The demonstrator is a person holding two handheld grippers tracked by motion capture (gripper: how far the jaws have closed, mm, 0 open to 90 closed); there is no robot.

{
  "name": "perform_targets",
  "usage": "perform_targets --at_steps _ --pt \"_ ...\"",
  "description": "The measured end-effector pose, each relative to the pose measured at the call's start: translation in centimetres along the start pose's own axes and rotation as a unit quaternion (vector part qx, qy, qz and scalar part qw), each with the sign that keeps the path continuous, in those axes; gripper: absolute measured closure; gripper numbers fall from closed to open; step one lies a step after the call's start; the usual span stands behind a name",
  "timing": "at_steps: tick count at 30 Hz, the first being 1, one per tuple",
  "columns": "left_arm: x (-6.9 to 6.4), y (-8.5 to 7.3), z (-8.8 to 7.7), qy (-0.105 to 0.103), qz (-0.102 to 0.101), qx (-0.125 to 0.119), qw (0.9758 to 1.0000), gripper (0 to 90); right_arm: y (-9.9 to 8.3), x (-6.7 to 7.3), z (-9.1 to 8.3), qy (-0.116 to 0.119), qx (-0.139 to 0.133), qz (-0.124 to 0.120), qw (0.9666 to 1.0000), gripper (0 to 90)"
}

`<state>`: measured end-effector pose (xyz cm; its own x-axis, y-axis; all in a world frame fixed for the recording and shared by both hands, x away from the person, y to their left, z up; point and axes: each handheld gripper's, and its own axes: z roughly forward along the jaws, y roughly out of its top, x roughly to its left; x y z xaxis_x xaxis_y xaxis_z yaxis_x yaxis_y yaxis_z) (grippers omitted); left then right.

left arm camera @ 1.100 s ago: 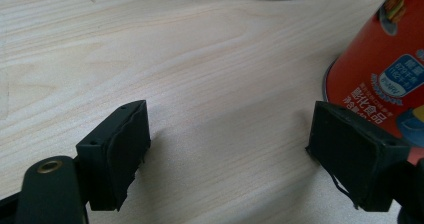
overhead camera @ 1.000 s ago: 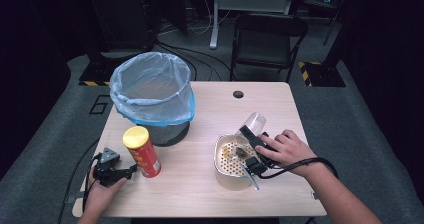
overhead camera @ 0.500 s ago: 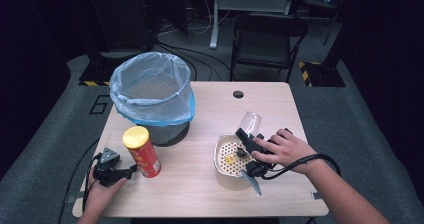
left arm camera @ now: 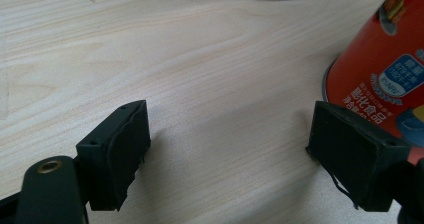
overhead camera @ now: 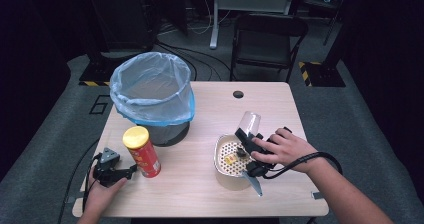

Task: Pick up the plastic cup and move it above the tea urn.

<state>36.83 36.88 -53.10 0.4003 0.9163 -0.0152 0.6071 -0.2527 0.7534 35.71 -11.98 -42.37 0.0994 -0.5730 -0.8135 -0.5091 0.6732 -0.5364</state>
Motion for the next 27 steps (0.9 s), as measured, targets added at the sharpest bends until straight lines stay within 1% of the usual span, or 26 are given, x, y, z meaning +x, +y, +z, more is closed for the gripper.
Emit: perform_targets --at_steps 6,8,10,13,14,15,17,18,19,20,21,22,23,24,25,26,27 --pt "0.0 0.0 0.0 0.000 0.000 0.000 1.0000 16.7 0.1 0.0 -0.1 0.010 -0.006 -0.005 0.9999 42.0" --pt "0.0 0.0 0.0 0.000 0.000 0.000 1.0000 16.7 0.2 0.0 -0.2 0.011 -0.008 -0.001 0.9999 42.0" --pt "0.0 0.0 0.0 0.000 0.000 0.000 1.0000 16.7 0.2 -0.1 -0.2 0.015 -0.007 -0.004 0.9999 41.9" --pt "0.0 0.0 0.0 0.000 0.000 0.000 1.0000 16.7 0.2 -0.4 -0.2 0.010 -0.008 -0.003 0.9999 41.9" --pt "0.0 0.0 0.0 0.000 0.000 0.000 1.0000 16.7 0.1 -0.7 -0.1 0.010 -0.017 -0.015 0.9997 41.9" --pt "0.0 0.0 0.0 0.000 0.000 0.000 1.0000 16.7 0.1 -0.9 -0.2 0.012 -0.016 -0.021 0.9996 41.9" --pt "0.0 0.0 0.0 0.000 0.000 0.000 1.0000 16.7 0.1 -1.1 -0.2 0.009 -0.017 -0.027 0.9995 41.8" --pt "0.0 0.0 0.0 0.000 0.000 0.000 1.0000 16.7 0.1 -1.1 -0.2 0.007 -0.017 -0.022 0.9996 41.7" --pt "0.0 0.0 0.0 0.000 0.000 0.000 1.0000 16.7 0.2 -1.1 -0.3 -0.004 -0.013 -0.013 0.9998 41.7" --pt "0.0 0.0 0.0 0.000 0.000 0.000 1.0000 16.7 0.2 -1.3 -0.3 -0.008 -0.013 -0.006 0.9999 41.7" --pt "0.0 0.0 0.0 0.000 0.000 0.000 1.0000 16.7 0.2 -1.6 -0.4 -0.006 -0.010 -0.007 0.9999 41.6" --pt "0.0 0.0 0.0 0.000 0.000 0.000 1.0000 16.7 0.2 -1.6 -0.5 -0.012 -0.007 0.017 0.9998 41.6" --pt "0.0 0.0 0.0 0.000 0.000 0.000 1.0000 16.7 0.2 -1.7 -0.5 -0.024 -0.002 0.032 0.9992 41.6" --pt "0.0 0.0 0.0 0.000 0.000 0.000 1.0000 16.7 0.1 -1.8 -0.5 -0.023 -0.002 0.047 0.9986 41.5" --pt "0.0 0.0 0.0 0.000 0.000 0.000 1.0000 16.7 0.1 -2.0 -0.6 -0.036 0.000 0.063 0.9973 41.5" --pt "0.0 0.0 0.0 0.000 0.000 0.000 1.0000 16.7 0.0 -2.2 -0.6 -0.084 0.008 0.095 0.9919 41.4" --pt "0.0 0.0 0.0 0.000 0.000 0.000 1.0000 16.6 0.0 -2.3 -0.6 -0.089 0.007 0.125 0.9880 41.4"
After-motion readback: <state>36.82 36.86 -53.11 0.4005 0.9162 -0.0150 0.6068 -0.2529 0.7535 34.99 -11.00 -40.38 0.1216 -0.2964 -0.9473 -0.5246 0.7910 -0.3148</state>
